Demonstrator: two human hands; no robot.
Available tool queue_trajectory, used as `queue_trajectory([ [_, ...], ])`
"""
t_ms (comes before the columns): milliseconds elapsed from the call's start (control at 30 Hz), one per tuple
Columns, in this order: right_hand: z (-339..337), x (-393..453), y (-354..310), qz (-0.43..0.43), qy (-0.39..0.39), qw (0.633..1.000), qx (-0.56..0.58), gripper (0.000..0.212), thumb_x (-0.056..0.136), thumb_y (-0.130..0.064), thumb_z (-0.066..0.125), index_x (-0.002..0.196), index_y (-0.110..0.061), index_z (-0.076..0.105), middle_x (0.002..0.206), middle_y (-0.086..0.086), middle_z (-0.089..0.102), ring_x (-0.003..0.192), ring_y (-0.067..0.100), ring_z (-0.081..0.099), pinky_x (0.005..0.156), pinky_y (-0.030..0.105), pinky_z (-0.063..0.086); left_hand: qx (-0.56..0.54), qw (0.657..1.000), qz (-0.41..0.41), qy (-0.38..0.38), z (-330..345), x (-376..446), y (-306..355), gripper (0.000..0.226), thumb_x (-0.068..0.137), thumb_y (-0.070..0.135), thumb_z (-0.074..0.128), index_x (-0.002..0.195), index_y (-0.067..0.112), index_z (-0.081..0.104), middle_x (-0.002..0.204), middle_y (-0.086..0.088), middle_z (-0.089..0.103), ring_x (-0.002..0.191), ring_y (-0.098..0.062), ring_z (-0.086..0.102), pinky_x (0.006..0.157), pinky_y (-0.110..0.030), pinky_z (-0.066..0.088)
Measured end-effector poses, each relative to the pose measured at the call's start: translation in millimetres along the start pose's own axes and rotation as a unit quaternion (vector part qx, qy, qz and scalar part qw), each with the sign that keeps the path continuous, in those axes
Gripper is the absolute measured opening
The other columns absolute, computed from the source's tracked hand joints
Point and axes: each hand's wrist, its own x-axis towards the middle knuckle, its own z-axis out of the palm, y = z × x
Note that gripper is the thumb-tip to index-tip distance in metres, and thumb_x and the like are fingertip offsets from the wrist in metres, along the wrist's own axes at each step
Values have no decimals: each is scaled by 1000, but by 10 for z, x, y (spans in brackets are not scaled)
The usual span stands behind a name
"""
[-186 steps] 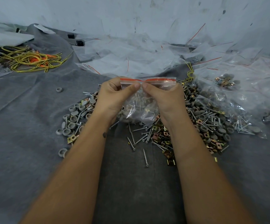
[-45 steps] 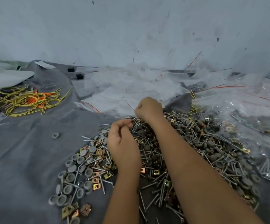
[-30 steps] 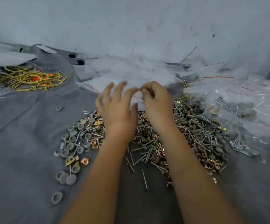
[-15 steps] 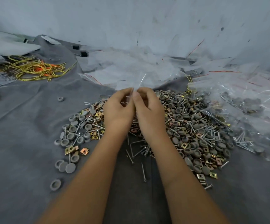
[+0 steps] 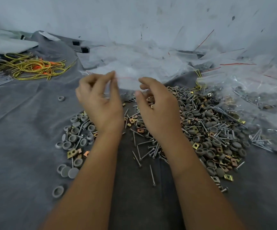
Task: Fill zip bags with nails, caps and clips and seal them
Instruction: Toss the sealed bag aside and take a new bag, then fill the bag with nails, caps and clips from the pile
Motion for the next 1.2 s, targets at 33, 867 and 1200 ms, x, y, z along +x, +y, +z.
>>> queue_trajectory([
  [33,15,-2,17,46,-26,998,27,35,95,-28,56,128,-16,58,111,-2,65,91,7,60,83,29,51,44,997,51,-43,6,-27,-10,16,91,23,65,103,18,75,99,3,56,98,-19,47,84,-13,34],
  [867,-24,39,255,246,51,940,232,11,93,-12,62,86,-10,70,78,7,72,70,19,70,59,29,56,-264,866,-312,-289,127,-178,45,14,93,4,59,85,14,65,64,6,63,66,-15,60,60,-25,51],
  [1200,-49,2,223,124,111,983,73,24,85,-3,63,77,-22,50,68,-10,54,63,2,52,55,14,40,-110,979,-82,-154,68,-162,119,27,87,-3,53,81,21,44,74,6,43,64,-1,38,61,-17,36],
])
